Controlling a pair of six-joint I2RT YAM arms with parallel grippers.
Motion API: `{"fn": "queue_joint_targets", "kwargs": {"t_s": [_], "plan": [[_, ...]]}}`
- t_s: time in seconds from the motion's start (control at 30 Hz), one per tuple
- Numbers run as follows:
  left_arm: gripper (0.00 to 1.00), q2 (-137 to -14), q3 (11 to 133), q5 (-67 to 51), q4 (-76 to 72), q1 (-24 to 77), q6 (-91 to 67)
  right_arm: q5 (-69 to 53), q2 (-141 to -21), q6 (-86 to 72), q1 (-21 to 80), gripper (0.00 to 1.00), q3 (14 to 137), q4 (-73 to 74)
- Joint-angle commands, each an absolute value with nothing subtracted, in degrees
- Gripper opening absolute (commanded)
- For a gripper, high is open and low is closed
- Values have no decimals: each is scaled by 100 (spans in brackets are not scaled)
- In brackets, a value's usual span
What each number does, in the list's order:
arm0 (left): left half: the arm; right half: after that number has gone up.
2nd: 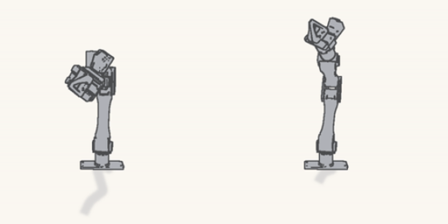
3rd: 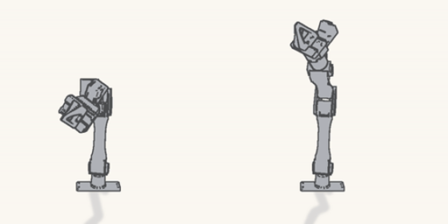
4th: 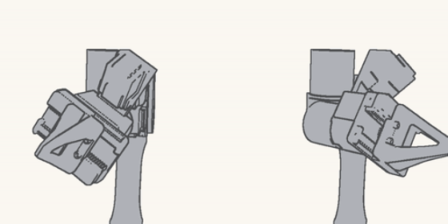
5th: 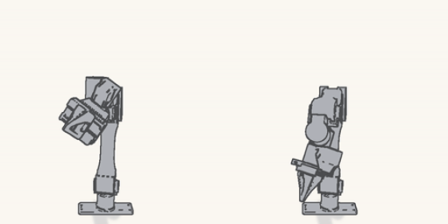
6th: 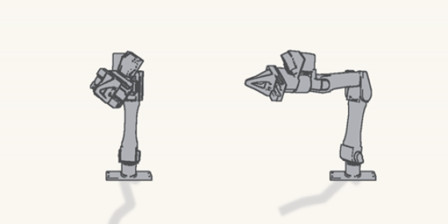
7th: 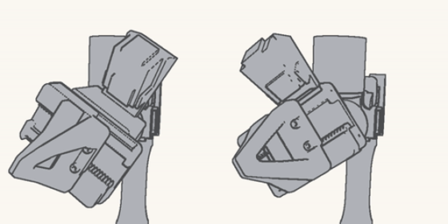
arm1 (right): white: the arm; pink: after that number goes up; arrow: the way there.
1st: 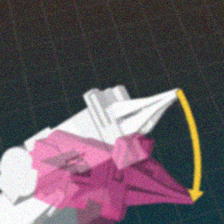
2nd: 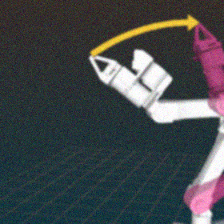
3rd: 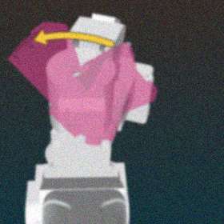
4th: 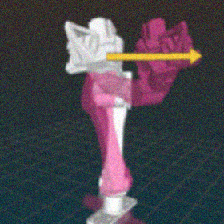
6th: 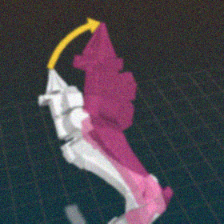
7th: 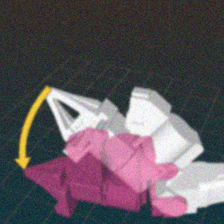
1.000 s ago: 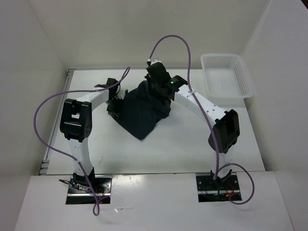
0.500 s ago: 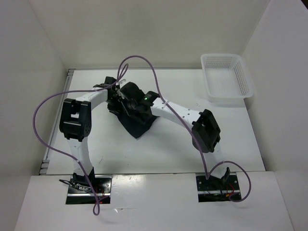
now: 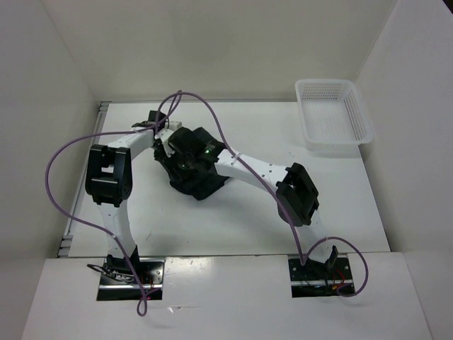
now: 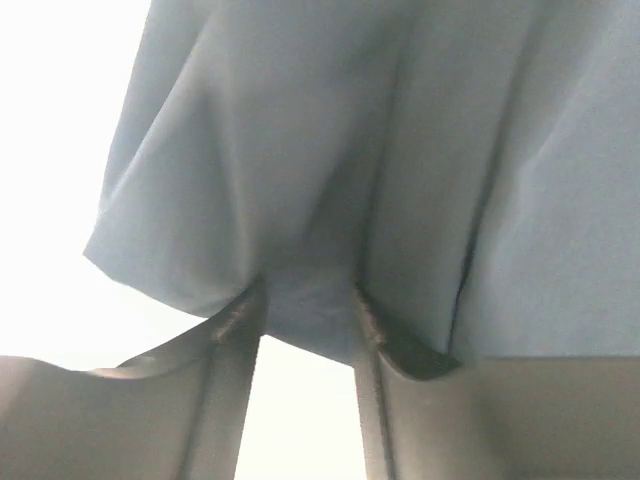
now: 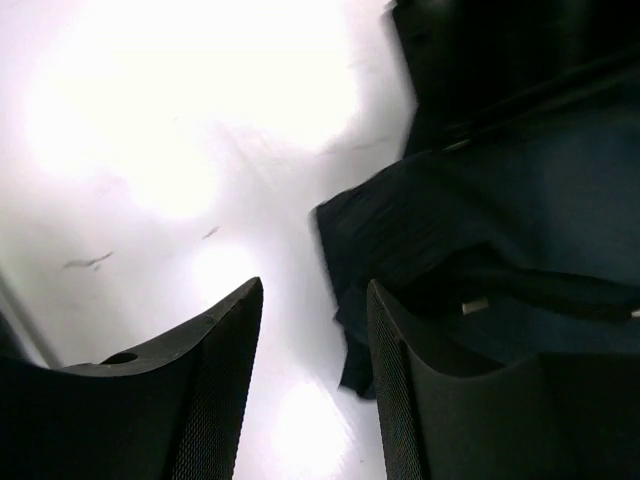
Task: Fold and stack the shorts
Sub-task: Fold the shorts
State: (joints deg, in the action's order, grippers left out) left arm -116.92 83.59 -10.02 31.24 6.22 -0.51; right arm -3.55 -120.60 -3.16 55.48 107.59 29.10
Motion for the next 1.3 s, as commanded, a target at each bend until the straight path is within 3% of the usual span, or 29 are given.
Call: {"fn": "queue_joint_targets", "kwargs": {"t_s": [0.0, 0.1, 0.2, 0.3, 0.47, 0.63, 0.73, 0.93, 1.17, 1.27], "plan": [[52, -11770, 8402, -229, 3260, 343, 0, -1289, -11918, 157, 5678, 52, 10969, 2619], [62, -11523, 8402, -54, 3313, 185, 0, -1485, -11778, 263, 5678, 52, 10969, 2689], [66, -11355, 8472, -53, 3498, 62, 0, -1241, -11576, 404, 5678, 48, 10908, 2689], [71, -11197, 8674, -166, 3708, 62, 0, -564, -11251, 588, 5678, 38, 10532, 2550], [74, -10926, 9236, -552, 4095, 9, 0, 131, -10986, 1396, 5678, 38, 9827, 2329], [82, -10731, 9676, -2114, 4796, 9, 0, 53, -11039, 2450, 5537, 51, 9449, 2259], [83, -10906, 9747, -2118, 5097, 193, 0, -219, -11039, 3023, 5484, 60, 9325, 2259], [92, -11241, 9404, -2540, 5265, 255, 0, -404, -11285, 3428, 5484, 61, 9325, 2145], [88, -11566, 9343, -2382, 5265, 422, 0, -475, -11408, 4095, 5687, 61, 9194, 2136], [73, -11715, 9281, -2250, 5212, 422, 0, -563, -11470, 4209, 5739, 62, 9080, 2136]]}}
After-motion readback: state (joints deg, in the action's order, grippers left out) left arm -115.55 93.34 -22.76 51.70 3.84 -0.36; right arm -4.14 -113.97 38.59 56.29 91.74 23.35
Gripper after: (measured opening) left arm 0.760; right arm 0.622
